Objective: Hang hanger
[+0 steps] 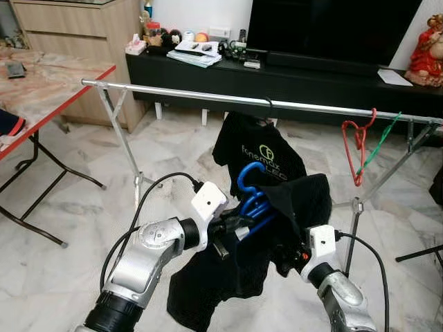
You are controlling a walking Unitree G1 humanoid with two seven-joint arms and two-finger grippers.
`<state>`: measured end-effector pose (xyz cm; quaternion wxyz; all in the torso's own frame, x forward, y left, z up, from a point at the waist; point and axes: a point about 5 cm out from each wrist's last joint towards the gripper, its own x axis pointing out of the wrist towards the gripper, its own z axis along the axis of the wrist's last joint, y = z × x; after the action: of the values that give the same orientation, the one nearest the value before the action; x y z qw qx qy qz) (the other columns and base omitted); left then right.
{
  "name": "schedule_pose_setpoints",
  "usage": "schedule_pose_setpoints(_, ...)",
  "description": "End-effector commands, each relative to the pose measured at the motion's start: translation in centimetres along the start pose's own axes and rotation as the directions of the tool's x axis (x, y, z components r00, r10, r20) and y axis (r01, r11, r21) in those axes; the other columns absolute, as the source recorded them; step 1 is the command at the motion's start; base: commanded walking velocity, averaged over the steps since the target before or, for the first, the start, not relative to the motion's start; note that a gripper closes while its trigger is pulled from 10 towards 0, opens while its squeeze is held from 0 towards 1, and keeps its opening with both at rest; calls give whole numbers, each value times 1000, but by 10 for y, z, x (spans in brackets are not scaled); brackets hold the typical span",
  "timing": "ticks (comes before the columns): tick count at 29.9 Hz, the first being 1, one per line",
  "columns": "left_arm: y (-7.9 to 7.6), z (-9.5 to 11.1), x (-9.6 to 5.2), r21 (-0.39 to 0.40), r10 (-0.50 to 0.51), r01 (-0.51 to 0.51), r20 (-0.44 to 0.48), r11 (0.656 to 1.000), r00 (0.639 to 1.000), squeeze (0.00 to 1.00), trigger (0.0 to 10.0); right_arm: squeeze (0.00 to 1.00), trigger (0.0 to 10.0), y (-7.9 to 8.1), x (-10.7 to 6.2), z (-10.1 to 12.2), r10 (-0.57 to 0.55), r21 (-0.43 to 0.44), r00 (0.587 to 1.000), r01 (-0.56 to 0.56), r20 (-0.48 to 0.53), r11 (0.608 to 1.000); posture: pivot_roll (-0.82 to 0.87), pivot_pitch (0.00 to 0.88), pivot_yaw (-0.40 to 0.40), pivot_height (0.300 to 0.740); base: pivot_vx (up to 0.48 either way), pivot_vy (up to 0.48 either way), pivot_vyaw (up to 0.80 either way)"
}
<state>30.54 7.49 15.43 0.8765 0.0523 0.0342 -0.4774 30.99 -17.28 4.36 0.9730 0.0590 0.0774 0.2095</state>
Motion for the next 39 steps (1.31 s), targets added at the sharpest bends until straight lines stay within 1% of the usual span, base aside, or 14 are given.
schedule_pose_setpoints(1,-5,13,1,22,-30,29,46,999,999,0,10000,0,0,-2,3,6,-18,6,999,18,33,1000,86,48,-75,740,0,0,0)
schedule_pose_setpoints(8,-3,12,0,23,-5,4,40,1000,999,0,10000,0,0,-3,3,6,-30,0,999,30,29,1000,86,51,-77,740,0,0,0)
schedule_pose_setpoints(11,-3,13,0,16,-6,5,41,1000,999,0,10000,0,0,-4,1,3,-43,0,999,43,17,999,87,54,-78,740,0,0,0)
schedule_pose_setpoints(39,-4,15,-4,7,-6,6,43,1000,999,0,10000,0,0,-6,1,0,-82,-6,997,82,3,997,90,61,-77,740,0,0,0)
